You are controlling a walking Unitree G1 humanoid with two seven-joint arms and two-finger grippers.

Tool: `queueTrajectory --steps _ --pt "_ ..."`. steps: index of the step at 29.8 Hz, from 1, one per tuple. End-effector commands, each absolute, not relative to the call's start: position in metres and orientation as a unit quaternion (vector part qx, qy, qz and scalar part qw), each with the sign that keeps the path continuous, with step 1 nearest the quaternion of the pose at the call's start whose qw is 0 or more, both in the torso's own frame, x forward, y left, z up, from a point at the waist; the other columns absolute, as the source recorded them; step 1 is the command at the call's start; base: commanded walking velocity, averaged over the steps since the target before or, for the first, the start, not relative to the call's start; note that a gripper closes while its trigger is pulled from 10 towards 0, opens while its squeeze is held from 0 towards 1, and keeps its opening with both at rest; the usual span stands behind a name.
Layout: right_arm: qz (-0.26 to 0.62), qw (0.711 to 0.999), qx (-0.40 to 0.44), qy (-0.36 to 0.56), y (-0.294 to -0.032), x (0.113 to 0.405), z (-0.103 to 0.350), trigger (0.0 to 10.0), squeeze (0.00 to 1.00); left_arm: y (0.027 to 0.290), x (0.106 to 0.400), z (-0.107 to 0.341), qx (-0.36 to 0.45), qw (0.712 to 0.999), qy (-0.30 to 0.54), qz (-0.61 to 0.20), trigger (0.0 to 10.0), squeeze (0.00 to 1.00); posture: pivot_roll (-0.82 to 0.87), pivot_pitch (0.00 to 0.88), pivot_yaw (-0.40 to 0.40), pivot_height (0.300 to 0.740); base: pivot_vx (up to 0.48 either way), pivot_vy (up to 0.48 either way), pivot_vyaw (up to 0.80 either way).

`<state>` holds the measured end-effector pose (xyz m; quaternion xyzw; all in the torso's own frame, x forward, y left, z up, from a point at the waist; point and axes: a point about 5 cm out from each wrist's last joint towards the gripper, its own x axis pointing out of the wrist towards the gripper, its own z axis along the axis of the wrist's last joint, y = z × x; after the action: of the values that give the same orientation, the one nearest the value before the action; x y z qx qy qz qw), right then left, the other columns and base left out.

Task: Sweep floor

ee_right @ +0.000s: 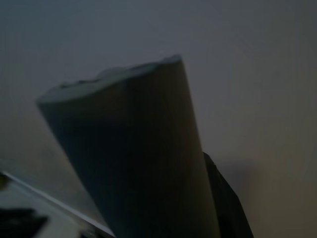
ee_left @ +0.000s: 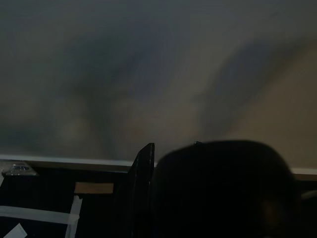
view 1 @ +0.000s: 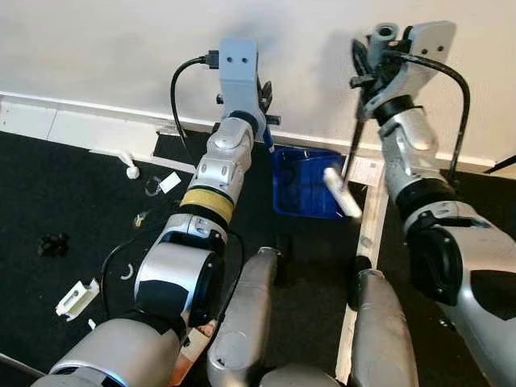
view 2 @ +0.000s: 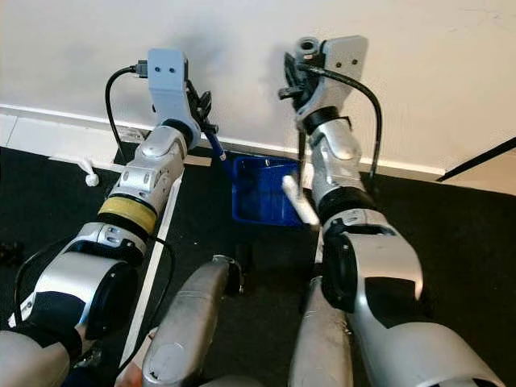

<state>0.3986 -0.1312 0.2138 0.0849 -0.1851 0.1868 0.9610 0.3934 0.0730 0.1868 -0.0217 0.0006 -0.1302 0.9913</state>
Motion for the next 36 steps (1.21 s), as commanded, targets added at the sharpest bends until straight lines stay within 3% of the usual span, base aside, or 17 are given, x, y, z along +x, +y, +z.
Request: queueTrajectory --steps 1,5,8,17,27,28,36 --pt "0.209 0.951 0.118 -0.196 -0.117 0.397 0.216 10.0 0.00 0.067 0.389 0.173 -0.030 0.989 0.024 -0.145 10.0 0.00 0.09 0.435 0.212 0.740 0.000 0.000 0.00" --pt "0.196 0.949 0.089 -0.229 -0.128 0.396 0.228 10.0 0.00 0.068 0.389 0.173 -0.031 0.989 0.024 -0.144 10.0 0.00 0.08 0.432 0.210 0.740 0.000 0.000 0.00" --pt "0.155 0.949 0.040 -0.272 -0.160 0.393 0.246 10.0 0.00 0.069 0.389 0.173 -0.032 0.989 0.024 -0.142 10.0 0.00 0.07 0.427 0.207 0.740 0.000 0.000 0.00" --pt "0.074 0.954 -0.079 -0.280 -0.207 0.386 0.256 10.0 0.00 0.072 0.389 0.171 -0.028 0.990 0.028 -0.138 10.0 0.00 0.06 0.424 0.211 0.740 0.000 0.000 0.00" --pt "-0.028 0.956 -0.128 -0.262 -0.250 0.378 0.257 10.0 0.00 0.076 0.390 0.170 -0.024 0.990 0.031 -0.136 10.0 0.00 0.07 0.422 0.212 0.740 0.000 0.000 0.00" --pt "-0.059 0.955 -0.136 -0.256 -0.264 0.374 0.256 10.0 0.00 0.077 0.390 0.169 -0.023 0.990 0.032 -0.135 10.0 0.00 0.07 0.421 0.212 0.740 0.000 0.000 0.00" --pt "-0.111 0.964 -0.138 -0.196 -0.283 0.370 0.227 10.0 0.00 0.080 0.390 0.168 -0.021 0.991 0.033 -0.132 10.0 0.00 0.08 0.425 0.220 0.740 0.000 0.000 0.00"
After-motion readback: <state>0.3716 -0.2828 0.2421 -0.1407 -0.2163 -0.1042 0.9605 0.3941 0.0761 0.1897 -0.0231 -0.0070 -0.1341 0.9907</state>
